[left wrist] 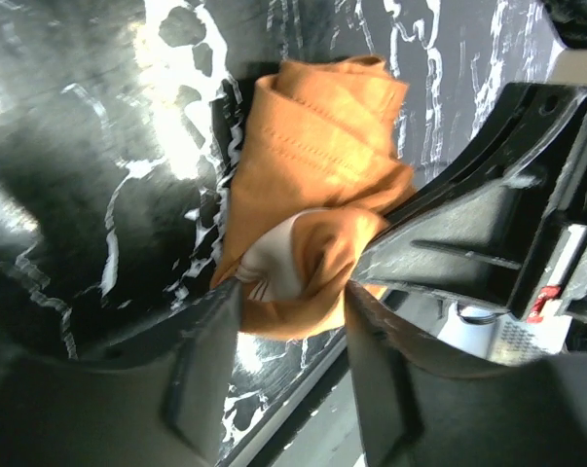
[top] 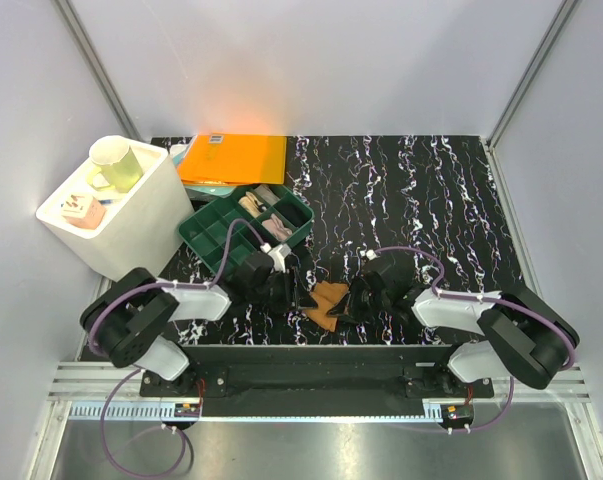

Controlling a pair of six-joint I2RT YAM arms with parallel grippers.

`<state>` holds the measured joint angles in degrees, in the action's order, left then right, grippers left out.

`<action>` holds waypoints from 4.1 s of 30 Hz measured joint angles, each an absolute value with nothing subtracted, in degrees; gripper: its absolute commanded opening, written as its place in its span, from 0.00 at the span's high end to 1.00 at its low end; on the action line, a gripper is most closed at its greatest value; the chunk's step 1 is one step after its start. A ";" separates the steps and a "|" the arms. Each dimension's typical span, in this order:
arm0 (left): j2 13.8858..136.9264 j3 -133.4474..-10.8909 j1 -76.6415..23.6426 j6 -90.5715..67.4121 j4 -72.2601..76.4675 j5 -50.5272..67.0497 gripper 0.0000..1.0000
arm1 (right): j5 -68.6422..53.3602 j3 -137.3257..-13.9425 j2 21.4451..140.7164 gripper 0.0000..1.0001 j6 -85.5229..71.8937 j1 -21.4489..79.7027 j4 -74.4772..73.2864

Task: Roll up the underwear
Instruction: Roll the underwear to the center of the board.

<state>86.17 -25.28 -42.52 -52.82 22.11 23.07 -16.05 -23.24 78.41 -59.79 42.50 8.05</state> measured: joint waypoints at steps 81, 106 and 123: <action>90.48 -42.02 -42.72 -38.83 -6.98 22.57 1.00 | 11.51 -42.61 83.02 0.40 -23.18 70.65 -10.50; 74.65 -39.27 -39.70 -40.75 -14.70 21.67 0.29 | -10.61 -35.05 80.29 1.00 -29.71 54.76 -1.76; 63.51 -24.62 -39.64 -45.21 -4.45 19.16 0.25 | -38.30 -27.75 89.82 1.00 -45.52 42.54 22.50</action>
